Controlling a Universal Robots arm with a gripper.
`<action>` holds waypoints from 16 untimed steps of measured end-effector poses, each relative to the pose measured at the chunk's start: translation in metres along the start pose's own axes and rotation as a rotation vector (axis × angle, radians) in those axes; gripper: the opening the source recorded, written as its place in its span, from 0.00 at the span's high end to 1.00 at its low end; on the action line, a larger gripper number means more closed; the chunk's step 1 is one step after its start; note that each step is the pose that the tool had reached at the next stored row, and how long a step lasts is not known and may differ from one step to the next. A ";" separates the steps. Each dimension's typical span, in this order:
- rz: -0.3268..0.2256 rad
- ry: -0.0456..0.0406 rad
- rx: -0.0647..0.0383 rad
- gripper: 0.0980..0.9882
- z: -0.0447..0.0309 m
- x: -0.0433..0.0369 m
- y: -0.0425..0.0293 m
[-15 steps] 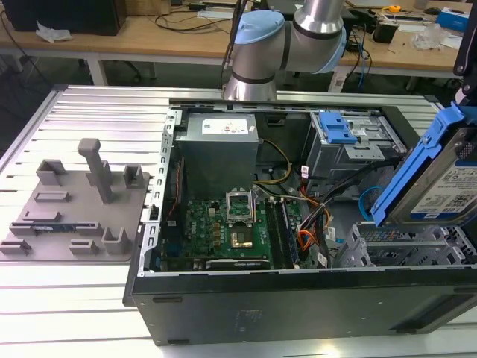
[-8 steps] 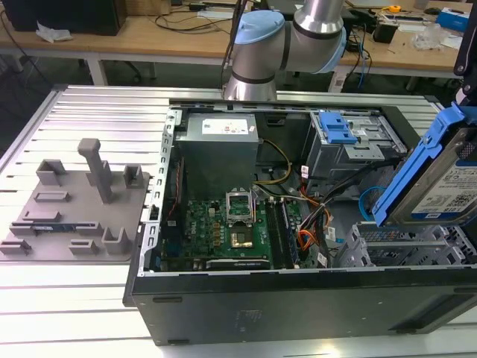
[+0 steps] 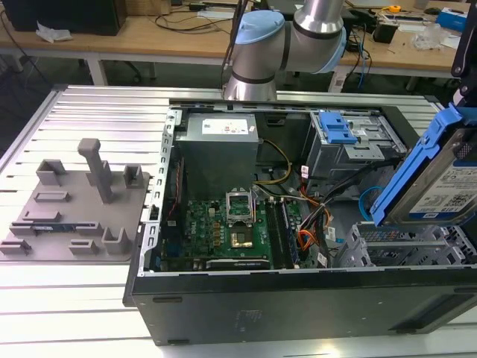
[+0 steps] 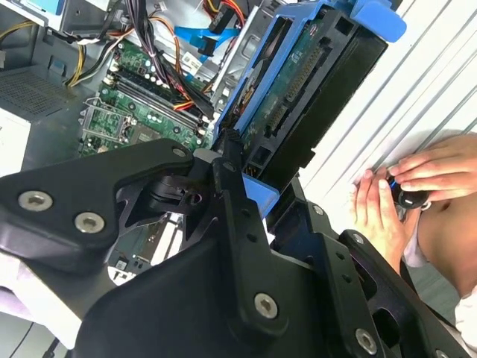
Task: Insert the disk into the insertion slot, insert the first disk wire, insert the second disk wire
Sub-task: 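Insert the disk into the insertion slot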
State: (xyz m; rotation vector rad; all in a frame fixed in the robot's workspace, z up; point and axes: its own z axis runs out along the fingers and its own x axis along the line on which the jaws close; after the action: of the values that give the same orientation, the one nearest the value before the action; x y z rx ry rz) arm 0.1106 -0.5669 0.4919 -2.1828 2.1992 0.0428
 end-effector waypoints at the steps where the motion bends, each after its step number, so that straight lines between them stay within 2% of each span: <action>1: 0.000 0.0002 -0.001 0.70 0.0002 -0.0001 -0.0005; 12: -0.001 -0.0002 -0.003 0.70 0.0016 -0.0003 -0.0036; 16: -0.001 -0.0001 -0.003 0.70 0.0034 -0.0027 -0.0037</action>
State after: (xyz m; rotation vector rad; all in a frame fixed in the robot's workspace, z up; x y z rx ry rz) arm 0.1143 -0.5641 0.4886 -2.1856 2.1992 0.0462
